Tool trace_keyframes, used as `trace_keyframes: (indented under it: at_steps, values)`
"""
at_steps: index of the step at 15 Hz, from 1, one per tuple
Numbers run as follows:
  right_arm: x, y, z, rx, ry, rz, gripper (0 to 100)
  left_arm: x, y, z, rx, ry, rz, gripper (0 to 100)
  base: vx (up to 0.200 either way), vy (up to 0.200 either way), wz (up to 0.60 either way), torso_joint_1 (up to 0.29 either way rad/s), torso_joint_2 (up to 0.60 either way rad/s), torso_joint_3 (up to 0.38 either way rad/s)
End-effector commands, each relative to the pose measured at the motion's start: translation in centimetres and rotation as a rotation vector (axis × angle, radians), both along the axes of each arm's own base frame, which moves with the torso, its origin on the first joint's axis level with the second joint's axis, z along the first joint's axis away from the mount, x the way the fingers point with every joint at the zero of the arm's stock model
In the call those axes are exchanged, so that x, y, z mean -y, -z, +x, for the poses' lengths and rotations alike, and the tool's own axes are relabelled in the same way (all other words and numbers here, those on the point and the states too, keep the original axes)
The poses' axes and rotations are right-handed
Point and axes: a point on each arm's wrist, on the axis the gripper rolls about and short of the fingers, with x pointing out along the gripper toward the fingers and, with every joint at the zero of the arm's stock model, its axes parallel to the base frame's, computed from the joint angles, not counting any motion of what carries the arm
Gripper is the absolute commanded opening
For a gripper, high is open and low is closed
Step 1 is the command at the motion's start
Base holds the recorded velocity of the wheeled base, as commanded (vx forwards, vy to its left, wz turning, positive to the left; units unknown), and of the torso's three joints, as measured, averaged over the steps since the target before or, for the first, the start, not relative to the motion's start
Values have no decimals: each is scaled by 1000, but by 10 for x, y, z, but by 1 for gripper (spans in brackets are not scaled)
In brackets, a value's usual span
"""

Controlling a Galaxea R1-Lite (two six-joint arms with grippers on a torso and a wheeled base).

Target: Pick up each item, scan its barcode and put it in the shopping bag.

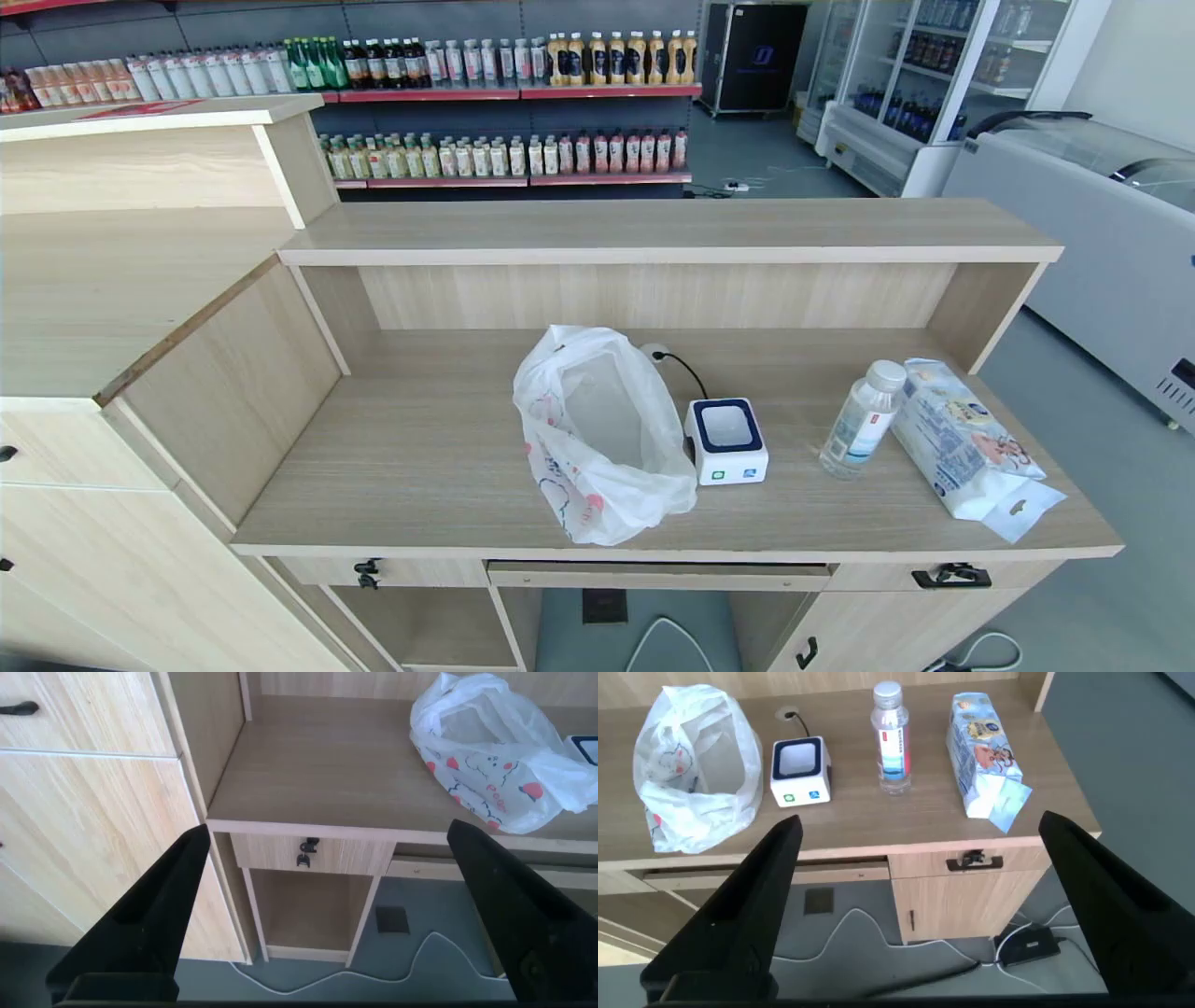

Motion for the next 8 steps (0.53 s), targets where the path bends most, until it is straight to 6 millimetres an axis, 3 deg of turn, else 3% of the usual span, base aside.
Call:
trace_keyframes:
  at_steps: [1, 3, 4, 8]
  values:
    - [10, -50, 102, -50, 13, 28, 100, 0, 0, 0, 0, -1, 0, 100, 0, 0, 0, 0, 0, 0]
    - [18, -53, 156, -38, -1, -7, 100, 0, 0, 0, 0, -1, 0, 100, 0, 0, 0, 0, 0, 0]
    - [20, -44, 170, -83, -20, -42, 100, 0, 0, 0, 0, -1, 0, 100, 0, 0, 0, 0, 0, 0]
    - [28, 10, 178, -266, -113, -124, 100, 0, 0, 0, 0, -1, 0, 100, 0, 0, 0, 0, 0, 0]
